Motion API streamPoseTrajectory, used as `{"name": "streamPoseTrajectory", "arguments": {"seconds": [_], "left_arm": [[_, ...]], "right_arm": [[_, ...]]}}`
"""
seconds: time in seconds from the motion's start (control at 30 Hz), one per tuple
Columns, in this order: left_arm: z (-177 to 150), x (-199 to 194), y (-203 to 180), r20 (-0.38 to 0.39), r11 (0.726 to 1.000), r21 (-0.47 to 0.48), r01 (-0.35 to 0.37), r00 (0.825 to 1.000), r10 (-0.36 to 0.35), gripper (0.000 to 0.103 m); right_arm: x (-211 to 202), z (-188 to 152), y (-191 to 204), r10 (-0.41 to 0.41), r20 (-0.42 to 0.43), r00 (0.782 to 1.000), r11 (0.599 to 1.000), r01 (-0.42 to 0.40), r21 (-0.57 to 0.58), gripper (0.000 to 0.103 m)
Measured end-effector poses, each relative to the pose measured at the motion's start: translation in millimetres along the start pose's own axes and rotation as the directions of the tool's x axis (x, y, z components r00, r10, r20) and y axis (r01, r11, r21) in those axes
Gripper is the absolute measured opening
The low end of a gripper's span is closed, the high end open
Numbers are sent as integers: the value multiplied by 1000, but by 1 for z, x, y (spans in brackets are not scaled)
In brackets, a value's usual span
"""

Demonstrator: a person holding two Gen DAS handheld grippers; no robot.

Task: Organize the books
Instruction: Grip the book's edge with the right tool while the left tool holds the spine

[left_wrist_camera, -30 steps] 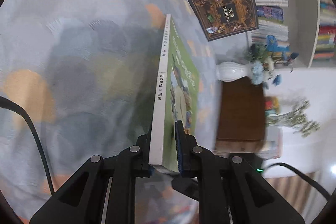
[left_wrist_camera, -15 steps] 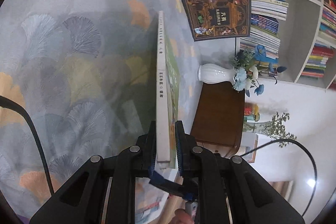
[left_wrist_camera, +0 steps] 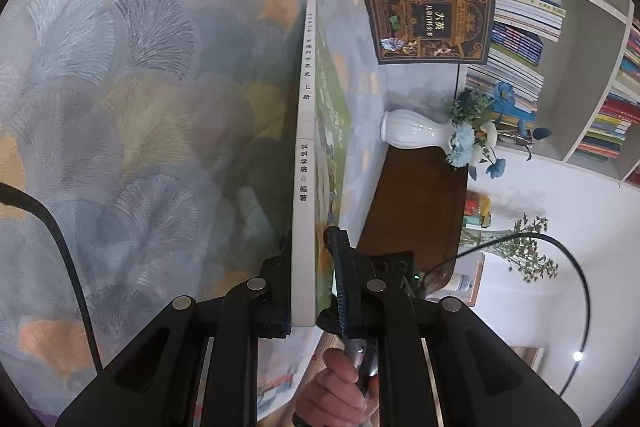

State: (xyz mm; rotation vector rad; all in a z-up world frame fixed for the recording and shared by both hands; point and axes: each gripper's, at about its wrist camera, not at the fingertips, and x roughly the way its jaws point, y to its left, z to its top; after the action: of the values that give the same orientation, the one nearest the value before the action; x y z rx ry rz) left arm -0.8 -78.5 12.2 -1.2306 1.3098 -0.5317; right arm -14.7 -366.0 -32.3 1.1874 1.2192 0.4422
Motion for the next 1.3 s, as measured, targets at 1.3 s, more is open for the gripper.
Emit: {"name": "streamPoseTrajectory", "arguments": {"seconds": [1.3], "left_arm": [[26,-268,-62,385,770,533,-351,911,149,24]], "right_arm": [[127,-190,279,-222,404,887,498,460,-736,38]]}}
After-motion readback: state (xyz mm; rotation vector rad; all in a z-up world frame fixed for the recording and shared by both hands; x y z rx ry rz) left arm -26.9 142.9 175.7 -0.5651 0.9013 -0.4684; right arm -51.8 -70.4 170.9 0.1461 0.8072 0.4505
